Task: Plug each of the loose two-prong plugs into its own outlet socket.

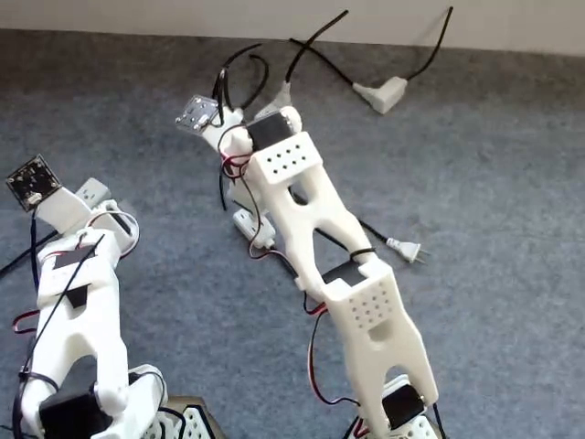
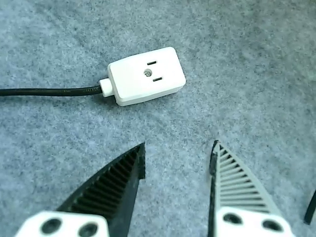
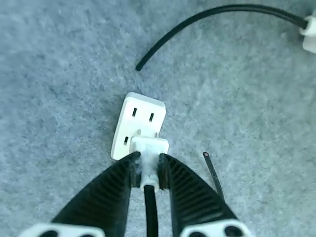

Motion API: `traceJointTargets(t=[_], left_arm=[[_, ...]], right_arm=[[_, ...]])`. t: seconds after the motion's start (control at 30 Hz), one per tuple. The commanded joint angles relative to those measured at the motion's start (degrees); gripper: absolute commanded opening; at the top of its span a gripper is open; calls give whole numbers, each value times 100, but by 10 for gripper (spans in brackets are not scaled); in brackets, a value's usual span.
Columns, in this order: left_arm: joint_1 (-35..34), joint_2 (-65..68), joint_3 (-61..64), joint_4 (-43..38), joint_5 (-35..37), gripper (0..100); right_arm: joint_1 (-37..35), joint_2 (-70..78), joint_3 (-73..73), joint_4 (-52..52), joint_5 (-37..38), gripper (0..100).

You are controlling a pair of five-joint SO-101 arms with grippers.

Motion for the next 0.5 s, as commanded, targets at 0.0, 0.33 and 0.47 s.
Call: traceJointTargets(t=[0.0,0.33,0.47], left_arm=[[92,-136,-180,26,-26,224],[92,-136,-180,26,-26,224],[92,-136,-180,26,-26,224]], right_arm=[[-154,-154,-382,75,35,30],[-444,-303,-690,338,26,30],[-426,-303,-611,233,26,30]])
